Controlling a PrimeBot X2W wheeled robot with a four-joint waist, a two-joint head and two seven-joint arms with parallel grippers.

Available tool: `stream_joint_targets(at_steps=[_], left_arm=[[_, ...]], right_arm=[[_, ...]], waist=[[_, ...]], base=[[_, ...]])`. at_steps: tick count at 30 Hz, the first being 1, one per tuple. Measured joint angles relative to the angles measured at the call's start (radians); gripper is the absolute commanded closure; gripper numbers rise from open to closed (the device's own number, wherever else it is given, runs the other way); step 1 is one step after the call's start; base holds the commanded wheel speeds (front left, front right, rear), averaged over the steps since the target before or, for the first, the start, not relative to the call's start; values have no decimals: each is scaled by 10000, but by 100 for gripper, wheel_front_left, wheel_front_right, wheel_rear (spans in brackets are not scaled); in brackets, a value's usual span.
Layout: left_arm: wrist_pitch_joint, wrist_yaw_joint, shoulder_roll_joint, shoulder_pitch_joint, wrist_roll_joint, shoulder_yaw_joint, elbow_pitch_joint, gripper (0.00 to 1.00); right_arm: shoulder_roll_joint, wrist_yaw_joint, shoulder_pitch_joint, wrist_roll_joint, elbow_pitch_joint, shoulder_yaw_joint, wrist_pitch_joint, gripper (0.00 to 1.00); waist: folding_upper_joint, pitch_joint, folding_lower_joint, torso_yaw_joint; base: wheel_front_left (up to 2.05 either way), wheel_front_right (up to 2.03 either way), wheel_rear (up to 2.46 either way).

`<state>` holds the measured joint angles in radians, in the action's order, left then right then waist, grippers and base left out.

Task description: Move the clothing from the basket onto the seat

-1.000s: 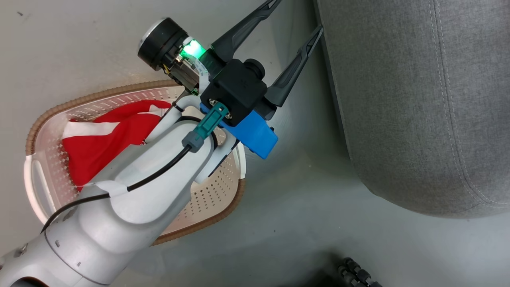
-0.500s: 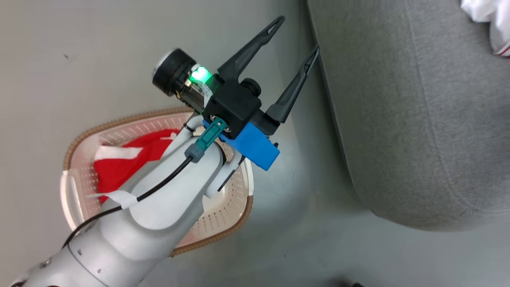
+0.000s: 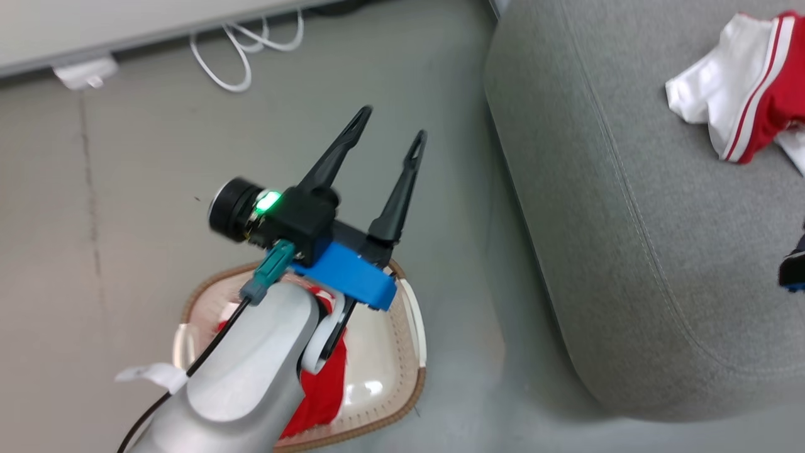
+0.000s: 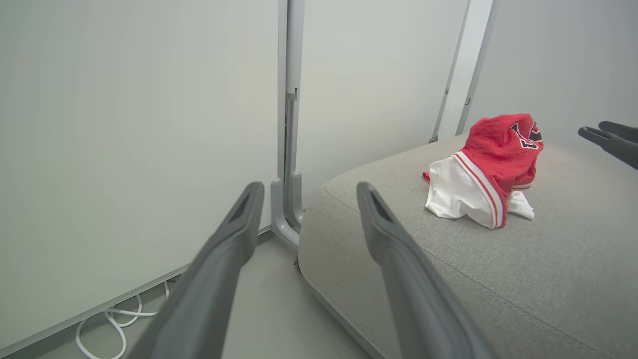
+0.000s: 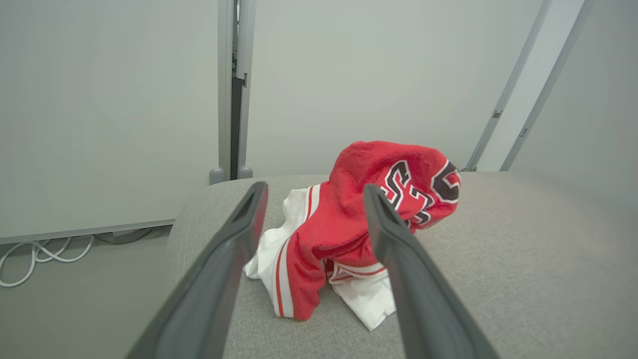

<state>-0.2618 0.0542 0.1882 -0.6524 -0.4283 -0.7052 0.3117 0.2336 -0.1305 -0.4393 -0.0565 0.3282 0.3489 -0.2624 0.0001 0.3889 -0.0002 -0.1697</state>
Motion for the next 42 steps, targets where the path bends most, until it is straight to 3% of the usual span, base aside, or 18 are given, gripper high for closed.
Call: stream_joint_targets(at_steps=[17, 27, 42], left_arm=[[-2, -215, -378, 2935, 941, 3145, -593, 0], [0, -562, -899, 3954, 1768, 4468, -683, 0], [0, -1141, -1235, 4980, 2539, 5634, -569, 0]], right_arm=[[-1120, 0, 2309, 0, -2389, -1649, -2, 0], [-1473, 0, 3066, -33, -2272, -2293, -2, 0], [-1743, 0, 3889, 27, -2061, -2443, 0, 0]], waist=[[0, -2204, -2, 1748], [0, -2900, -1, 2361], [0, -3425, 1, 2449]], base=[[0, 0, 0], [0, 0, 0], [0, 0, 0]])
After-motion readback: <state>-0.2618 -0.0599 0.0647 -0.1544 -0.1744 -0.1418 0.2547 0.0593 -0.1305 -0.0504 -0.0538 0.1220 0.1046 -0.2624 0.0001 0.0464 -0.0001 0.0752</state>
